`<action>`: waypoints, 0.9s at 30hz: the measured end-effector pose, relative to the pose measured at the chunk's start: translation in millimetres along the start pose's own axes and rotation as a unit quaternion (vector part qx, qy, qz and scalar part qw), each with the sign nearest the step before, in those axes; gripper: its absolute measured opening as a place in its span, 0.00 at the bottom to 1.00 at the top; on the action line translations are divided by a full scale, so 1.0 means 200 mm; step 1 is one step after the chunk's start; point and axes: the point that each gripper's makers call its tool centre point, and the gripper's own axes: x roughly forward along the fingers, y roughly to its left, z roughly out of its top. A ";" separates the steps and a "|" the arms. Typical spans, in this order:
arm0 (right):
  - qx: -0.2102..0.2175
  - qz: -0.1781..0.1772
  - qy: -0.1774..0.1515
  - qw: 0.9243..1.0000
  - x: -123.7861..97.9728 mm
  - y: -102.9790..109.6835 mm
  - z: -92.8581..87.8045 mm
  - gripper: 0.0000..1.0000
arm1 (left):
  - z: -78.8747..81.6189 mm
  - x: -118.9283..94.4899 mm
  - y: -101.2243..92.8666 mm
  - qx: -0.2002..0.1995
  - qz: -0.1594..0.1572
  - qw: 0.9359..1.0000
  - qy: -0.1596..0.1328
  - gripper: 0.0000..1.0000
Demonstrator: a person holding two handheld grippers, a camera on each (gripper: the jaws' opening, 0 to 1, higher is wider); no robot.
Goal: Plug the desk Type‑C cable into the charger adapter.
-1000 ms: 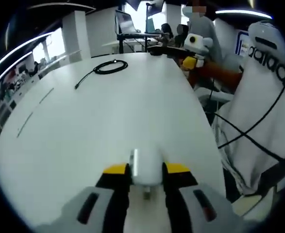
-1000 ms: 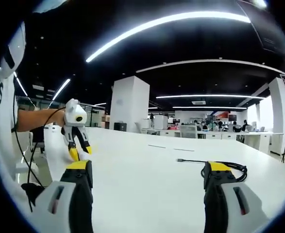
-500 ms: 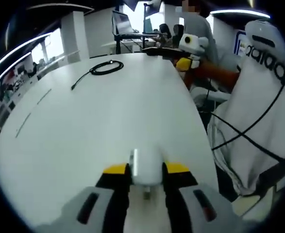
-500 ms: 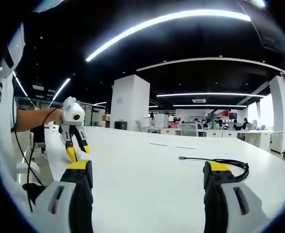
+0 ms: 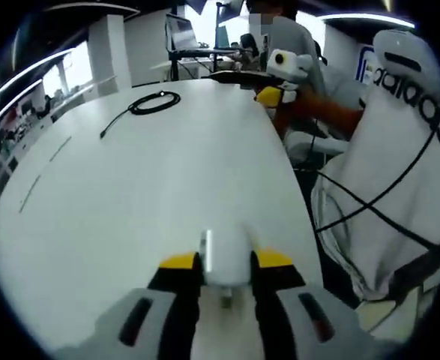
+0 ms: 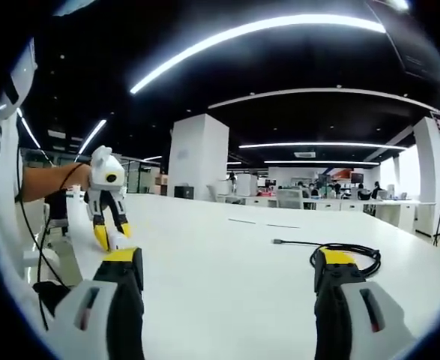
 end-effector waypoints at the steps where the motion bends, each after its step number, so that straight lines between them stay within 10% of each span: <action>1: -0.001 0.000 0.000 1.000 0.00 0.00 0.00 0.96 | 0.00 0.00 0.00 0.000 0.000 1.000 0.000 0.25; 27: -0.006 0.006 0.005 1.000 0.00 0.02 0.00 0.96 | -0.03 -0.02 -0.01 0.028 -0.018 0.999 0.005 0.25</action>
